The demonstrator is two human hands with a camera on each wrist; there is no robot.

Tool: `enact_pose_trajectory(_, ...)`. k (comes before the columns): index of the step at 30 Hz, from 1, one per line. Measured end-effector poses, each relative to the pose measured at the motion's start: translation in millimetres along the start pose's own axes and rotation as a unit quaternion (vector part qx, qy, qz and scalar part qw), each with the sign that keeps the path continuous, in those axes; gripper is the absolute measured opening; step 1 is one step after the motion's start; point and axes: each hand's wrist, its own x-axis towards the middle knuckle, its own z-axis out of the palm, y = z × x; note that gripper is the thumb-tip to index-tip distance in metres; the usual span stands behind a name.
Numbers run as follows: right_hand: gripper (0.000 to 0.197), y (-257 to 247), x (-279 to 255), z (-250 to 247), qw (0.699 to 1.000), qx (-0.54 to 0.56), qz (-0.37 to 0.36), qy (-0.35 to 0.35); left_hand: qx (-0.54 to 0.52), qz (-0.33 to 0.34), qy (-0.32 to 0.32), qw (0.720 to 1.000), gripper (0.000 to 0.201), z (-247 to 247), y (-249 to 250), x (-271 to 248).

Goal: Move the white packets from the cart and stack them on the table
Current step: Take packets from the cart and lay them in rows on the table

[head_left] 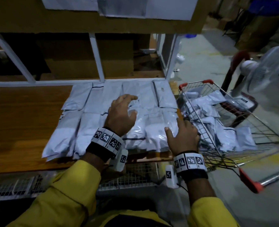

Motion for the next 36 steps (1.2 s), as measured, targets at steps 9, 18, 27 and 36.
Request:
enact_pose_trajectory(9, 0.059, 129, 8, -74, 0.995, 0.025, 0.032, 0.086, -0.009, 0.067, -0.084, 0.994, 0.05, 111, 133, 12)
enact_pose_trajectory(18, 0.057, 207, 53, -103, 0.988, 0.038, 0.088, 0.122, 0.062, 0.093, -0.119, 0.987, 0.05, 213, 199, 55)
enact_pose_trajectory(27, 0.058, 243, 122, -92, 0.985, 0.013, 0.142, 0.096, 0.184, 0.081, -0.243, 0.949, 0.064, 315, 182, 113)
enact_pose_trajectory(36, 0.059, 277, 201, -73, 0.978, 0.025, 0.2, 0.064, 0.231, 0.091, -0.265, 0.932, 0.064, 390, 204, 179)
